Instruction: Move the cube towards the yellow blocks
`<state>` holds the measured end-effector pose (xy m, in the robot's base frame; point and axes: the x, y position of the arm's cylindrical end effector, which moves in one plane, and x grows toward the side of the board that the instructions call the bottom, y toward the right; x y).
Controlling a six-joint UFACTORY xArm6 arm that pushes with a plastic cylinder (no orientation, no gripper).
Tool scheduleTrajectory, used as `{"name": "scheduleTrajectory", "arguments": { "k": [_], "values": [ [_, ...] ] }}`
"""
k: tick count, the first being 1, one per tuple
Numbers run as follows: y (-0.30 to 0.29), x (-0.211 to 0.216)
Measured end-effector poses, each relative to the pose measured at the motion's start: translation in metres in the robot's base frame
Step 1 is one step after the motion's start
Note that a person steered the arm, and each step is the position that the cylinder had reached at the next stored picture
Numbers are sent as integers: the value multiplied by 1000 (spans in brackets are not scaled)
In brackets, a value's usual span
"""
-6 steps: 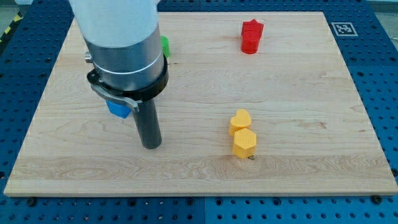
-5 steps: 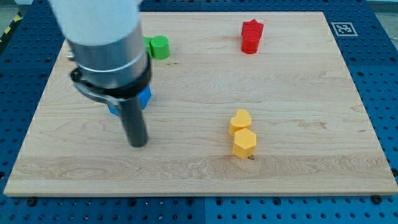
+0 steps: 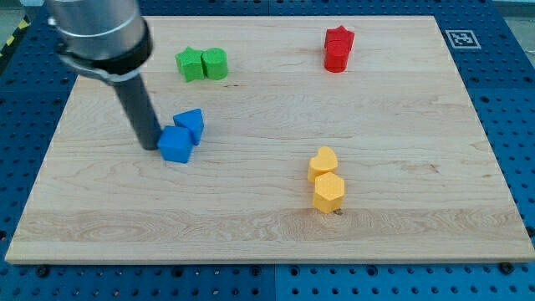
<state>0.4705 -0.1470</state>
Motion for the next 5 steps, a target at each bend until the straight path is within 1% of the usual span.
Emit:
{"name": "scheduleTrajectory", "arguments": {
  "k": [1,2,3,4,5],
  "values": [
    [23,2],
    [18,42],
    [18,46],
    [18,10],
    [56,21]
  ]
}}
